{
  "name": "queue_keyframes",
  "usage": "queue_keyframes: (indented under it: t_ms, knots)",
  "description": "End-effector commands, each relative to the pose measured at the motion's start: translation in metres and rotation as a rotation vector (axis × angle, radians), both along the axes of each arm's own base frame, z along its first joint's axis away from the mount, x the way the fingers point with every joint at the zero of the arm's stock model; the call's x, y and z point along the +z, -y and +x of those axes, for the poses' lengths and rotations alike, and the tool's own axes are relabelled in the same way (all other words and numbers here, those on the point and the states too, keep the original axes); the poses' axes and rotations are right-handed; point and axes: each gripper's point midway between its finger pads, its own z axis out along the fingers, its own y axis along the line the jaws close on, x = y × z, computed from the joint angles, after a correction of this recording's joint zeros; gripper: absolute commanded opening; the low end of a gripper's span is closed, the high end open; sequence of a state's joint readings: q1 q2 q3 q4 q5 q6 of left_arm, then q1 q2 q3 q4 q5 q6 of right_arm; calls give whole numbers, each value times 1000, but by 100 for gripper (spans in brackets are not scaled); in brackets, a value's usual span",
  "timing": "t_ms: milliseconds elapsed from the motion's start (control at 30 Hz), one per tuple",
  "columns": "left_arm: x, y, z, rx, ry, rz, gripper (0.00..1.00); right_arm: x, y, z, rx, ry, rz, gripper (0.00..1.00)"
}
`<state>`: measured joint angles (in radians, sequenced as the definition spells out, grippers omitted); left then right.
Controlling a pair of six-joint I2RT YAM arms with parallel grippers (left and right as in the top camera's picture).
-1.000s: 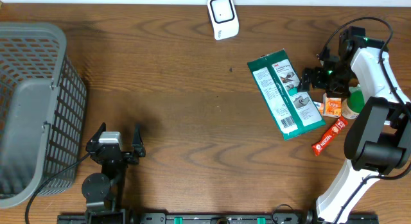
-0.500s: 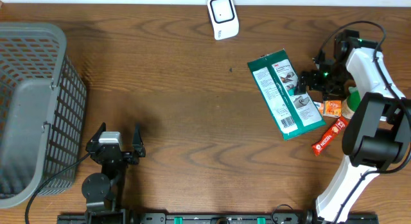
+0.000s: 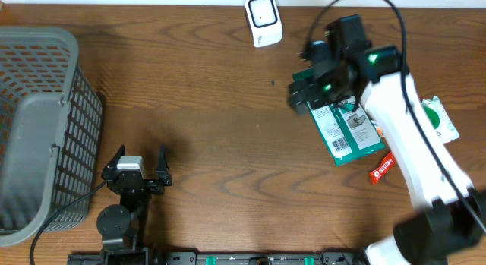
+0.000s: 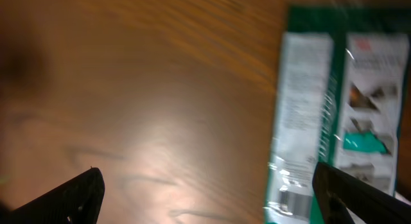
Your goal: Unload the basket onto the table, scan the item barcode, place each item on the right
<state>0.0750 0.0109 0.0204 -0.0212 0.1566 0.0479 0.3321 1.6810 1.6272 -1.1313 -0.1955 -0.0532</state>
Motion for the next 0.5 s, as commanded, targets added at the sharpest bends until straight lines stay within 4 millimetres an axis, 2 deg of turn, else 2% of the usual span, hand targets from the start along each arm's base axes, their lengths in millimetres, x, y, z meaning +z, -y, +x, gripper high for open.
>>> queue_keyframes:
  t_ms: [0, 33, 133, 300, 400, 467]
  knots:
    - [-14, 1, -1, -3, -41, -16, 87, 47, -33, -32, 102, 113, 54, 99]
    - [-14, 1, -1, -3, -41, -16, 87, 60, -32, -38, 151, 190, 8, 99]
    - [-14, 1, -1, -3, -41, -16, 87, 99, -10, -48, 207, 390, -140, 99]
    - [-14, 1, -1, -3, -41, -16, 87, 160, 23, -87, 159, 574, -105, 99]
    - [-14, 1, -1, -3, -41, -16, 87, 195, 51, -109, 169, 733, -160, 99]
    - [-14, 1, -1, -3, -41, -16, 87, 210, 71, -128, 166, 814, -180, 99]
